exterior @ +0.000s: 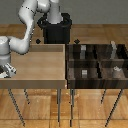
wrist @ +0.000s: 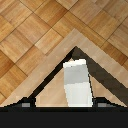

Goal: Place the milk carton into the appropriate compartment.

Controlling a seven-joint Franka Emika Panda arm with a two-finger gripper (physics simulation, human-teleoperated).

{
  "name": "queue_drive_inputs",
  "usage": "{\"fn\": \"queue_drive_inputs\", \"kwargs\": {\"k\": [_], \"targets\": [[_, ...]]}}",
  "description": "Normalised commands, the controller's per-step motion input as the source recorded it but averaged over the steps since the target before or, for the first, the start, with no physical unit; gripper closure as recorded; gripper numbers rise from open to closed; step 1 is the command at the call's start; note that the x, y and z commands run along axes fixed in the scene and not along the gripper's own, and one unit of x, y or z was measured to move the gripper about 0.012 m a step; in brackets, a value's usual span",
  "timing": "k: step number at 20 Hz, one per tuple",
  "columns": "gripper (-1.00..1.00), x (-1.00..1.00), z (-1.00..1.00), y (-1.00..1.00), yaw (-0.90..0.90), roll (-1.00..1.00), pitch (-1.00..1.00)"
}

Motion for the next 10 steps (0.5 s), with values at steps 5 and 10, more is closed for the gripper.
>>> {"fn": "queue_drive_inputs", "kwargs": {"k": [5, 10], "targets": [[-1.0, 0.0, -0.8, 0.0, 0.0, 0.0, 0.0], [-1.0, -0.4, -0.4, 0.0, 0.0, 0.0, 0.0]]}}
